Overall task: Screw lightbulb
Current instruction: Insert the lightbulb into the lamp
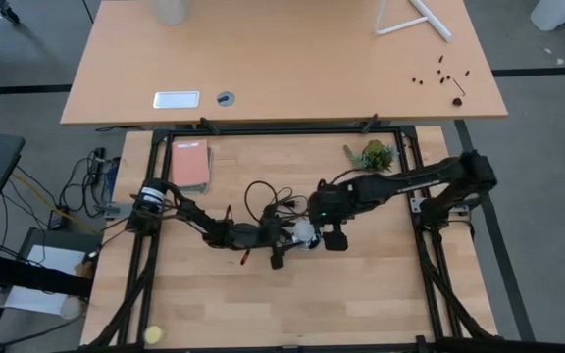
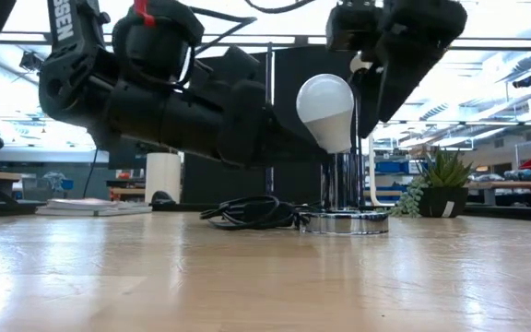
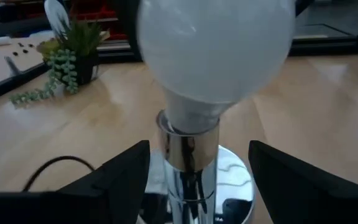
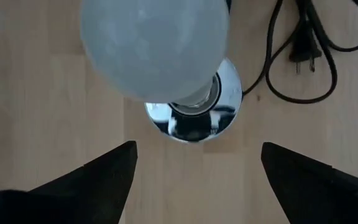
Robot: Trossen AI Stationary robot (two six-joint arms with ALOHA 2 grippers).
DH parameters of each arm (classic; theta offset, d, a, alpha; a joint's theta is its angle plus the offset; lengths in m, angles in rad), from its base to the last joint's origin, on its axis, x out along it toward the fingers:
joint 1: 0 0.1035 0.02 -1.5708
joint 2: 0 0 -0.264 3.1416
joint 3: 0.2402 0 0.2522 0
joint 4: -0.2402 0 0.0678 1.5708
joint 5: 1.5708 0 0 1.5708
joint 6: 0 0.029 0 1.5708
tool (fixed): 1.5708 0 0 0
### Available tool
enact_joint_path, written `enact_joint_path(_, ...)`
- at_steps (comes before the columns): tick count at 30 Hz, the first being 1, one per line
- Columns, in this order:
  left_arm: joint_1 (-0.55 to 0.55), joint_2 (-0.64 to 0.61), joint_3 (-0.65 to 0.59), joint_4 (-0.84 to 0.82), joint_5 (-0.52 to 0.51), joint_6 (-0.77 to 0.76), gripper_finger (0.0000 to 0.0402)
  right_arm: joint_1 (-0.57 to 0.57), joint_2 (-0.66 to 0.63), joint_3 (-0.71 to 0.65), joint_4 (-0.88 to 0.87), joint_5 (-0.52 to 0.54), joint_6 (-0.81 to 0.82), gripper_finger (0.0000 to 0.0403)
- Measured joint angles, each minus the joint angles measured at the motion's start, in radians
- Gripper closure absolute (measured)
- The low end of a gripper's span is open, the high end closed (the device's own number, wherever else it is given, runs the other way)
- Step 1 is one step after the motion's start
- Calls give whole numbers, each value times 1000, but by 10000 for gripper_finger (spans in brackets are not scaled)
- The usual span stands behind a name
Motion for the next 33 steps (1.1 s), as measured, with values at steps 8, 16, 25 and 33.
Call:
enact_joint_path(8,-2,-50,-16,-3,11,-3,124,50,-129,-227,283,97,29,50)
enact_joint_path(16,-2,-66,-17,-66,37,5,134,85,-180,-296,453,144,20,50)
enact_joint_path(25,-2,-152,-17,-173,38,-8,180,92,-181,-298,479,170,5,50)
enact_joint_path(33,-2,-162,-17,-169,37,-26,224,93,-181,-298,516,174,33,50)
